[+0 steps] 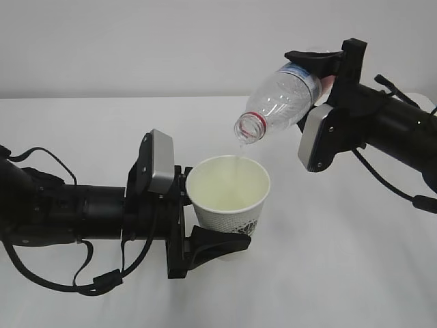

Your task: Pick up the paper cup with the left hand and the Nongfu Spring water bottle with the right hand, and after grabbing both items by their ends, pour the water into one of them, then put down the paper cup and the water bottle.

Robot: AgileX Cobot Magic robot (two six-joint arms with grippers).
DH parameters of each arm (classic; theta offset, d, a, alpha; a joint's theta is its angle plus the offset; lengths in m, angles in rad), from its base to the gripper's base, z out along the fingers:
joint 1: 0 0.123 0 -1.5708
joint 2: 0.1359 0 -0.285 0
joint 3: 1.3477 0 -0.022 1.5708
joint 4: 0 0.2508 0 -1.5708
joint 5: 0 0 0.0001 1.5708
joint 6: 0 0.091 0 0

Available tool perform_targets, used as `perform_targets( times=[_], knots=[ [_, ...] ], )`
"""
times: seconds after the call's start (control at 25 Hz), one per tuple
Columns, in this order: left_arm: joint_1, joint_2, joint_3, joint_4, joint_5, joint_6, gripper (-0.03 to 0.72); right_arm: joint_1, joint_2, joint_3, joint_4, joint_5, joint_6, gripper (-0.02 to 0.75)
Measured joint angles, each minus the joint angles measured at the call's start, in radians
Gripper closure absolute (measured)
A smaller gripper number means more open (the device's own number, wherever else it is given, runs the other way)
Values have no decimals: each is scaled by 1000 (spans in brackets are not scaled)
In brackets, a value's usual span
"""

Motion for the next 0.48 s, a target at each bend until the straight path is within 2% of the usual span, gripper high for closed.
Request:
perform_targets(
  times=[0.48],
  knots=[
    [0,0,0,0,0,0,88,0,0,0,7,-2,-9,196]
  ],
)
